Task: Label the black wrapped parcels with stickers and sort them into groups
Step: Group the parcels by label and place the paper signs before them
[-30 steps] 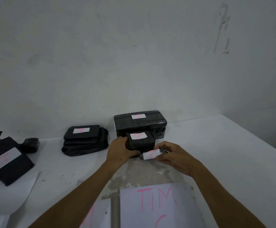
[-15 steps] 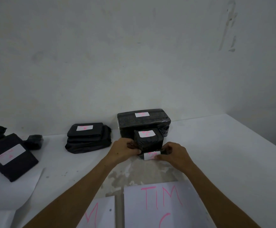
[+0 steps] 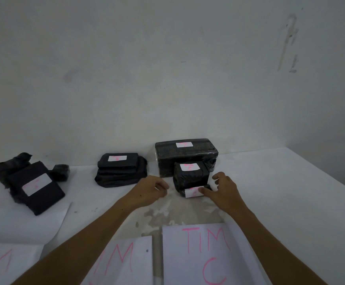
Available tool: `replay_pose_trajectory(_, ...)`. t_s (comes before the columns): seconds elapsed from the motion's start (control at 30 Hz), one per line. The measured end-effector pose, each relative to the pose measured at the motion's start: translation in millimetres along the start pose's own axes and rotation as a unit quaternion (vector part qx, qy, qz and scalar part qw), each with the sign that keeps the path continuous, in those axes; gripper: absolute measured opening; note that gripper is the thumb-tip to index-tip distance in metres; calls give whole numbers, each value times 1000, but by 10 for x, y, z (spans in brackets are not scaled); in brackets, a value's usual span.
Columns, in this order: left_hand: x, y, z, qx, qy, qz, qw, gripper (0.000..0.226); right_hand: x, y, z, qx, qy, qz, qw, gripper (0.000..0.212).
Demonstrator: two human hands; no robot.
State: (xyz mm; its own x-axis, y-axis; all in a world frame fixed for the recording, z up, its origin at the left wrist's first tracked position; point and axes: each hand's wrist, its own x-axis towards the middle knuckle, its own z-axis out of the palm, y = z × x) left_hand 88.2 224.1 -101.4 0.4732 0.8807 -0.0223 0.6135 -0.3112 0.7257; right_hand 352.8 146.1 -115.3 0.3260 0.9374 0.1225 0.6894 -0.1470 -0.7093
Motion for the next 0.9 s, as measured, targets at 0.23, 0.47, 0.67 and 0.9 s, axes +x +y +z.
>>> replay_pose_trajectory(0.23,-408,-335,-542,117,24,-38,992,14,-209,-407,41,-20,103,-138,985,33)
replay_pose_trajectory(0.47,-611,-675,-789,52,225,-167,959,31,-343,-1032,590,39,-8,-236,971,14)
replay_pose_trajectory(0.67,-349,-945,-975,-20,299,-186,936,60,-28,-1421,1137,99,-89,-138,981,18)
replay_pose_trajectory(0.9,-3,-933,-1157,-16,260,-192,946,45,413,-1611,1596,196,-90,8,976,43)
